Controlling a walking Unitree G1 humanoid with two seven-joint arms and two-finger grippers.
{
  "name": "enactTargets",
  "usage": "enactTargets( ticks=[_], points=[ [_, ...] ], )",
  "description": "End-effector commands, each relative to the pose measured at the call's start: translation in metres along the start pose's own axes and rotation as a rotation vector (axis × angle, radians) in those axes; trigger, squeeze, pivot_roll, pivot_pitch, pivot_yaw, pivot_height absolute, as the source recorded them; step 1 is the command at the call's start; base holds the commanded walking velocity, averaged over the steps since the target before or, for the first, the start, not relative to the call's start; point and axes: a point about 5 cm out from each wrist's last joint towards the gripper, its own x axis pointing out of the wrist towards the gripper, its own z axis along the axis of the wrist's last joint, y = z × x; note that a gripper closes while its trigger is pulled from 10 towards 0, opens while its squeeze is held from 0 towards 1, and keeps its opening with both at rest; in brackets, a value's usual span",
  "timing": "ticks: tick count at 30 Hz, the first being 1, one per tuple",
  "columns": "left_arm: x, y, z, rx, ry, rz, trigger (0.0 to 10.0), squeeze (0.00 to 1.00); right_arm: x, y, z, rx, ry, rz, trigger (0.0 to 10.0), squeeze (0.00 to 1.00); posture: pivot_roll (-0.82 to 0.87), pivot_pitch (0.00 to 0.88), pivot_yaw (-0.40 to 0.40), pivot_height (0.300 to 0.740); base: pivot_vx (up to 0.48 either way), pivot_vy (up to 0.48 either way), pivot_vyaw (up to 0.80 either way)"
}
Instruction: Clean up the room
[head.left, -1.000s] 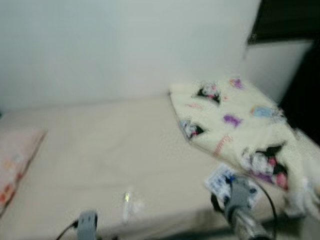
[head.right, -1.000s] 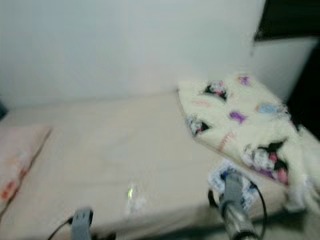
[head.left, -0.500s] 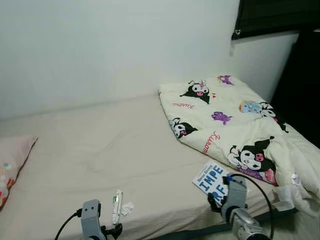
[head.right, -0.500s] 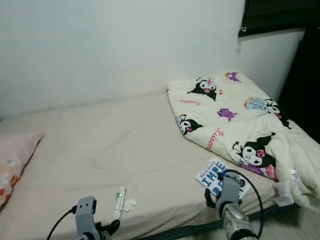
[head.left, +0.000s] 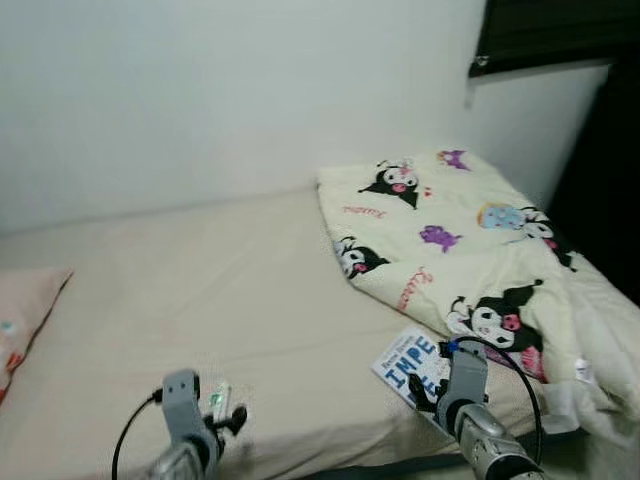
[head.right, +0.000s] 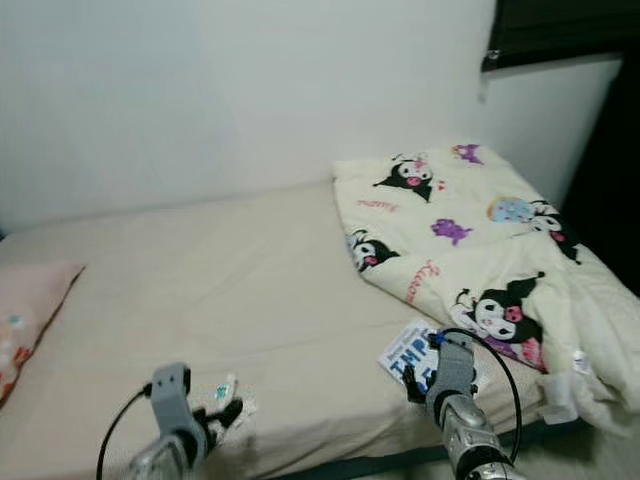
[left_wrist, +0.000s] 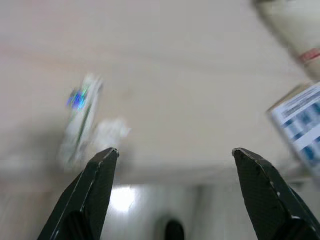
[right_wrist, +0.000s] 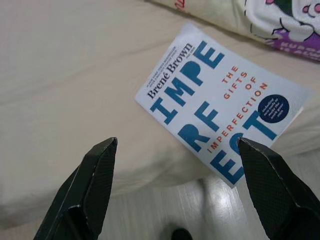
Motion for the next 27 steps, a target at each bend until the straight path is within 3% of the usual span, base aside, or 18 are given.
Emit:
enactTargets(
  ticks=[1, 10, 12, 18, 22, 27],
  points=[
    [-0.001, 0.002, 0.003, -0.007, -0.020, -0.001, 10.0, 0.00, 0.002, 0.012, 0.000, -0.029, 0.012, 0.031, 10.0, 0.00, -0.16, 0.008, 0.077, 0.740, 0.000, 0.000, 0.00],
    [0.006, -0.007, 0.018, 0.104, -0.057, -0.008, 10.0, 0.00, 0.004, 0.015, 0.010, -0.027, -0.021, 0.052, 10.0, 0.00, -0.17, 0.017, 0.077, 0.715, 0.000, 0.000, 0.00],
    [0.009, -0.009, 0.021, 0.101, -0.061, 0.036, 10.0, 0.00, 0.005, 0.017, 0.016, -0.027, -0.043, 0.065, 10.0, 0.00, -0.17, 0.020, 0.075, 0.705, 0.000, 0.000, 0.00],
    [0.015, -0.025, 0.029, 0.118, -0.107, 0.008, 10.0, 0.00, 0.006, 0.019, 0.023, -0.030, -0.067, 0.082, 10.0, 0.00, -0.17, 0.024, 0.070, 0.685, 0.000, 0.000, 0.00],
    [0.019, -0.041, 0.033, 0.242, -0.113, -0.028, 10.0, 0.00, 0.007, 0.016, 0.032, -0.024, -0.092, 0.071, 10.0, 0.00, -0.18, 0.028, 0.070, 0.665, 0.000, 0.000, 0.00],
    [0.021, -0.044, 0.032, 0.319, -0.094, -0.007, 10.0, 0.00, 0.007, 0.013, 0.038, -0.016, -0.112, 0.068, 10.0, 0.00, -0.18, 0.029, 0.071, 0.650, 0.000, 0.000, 0.00]
  ],
)
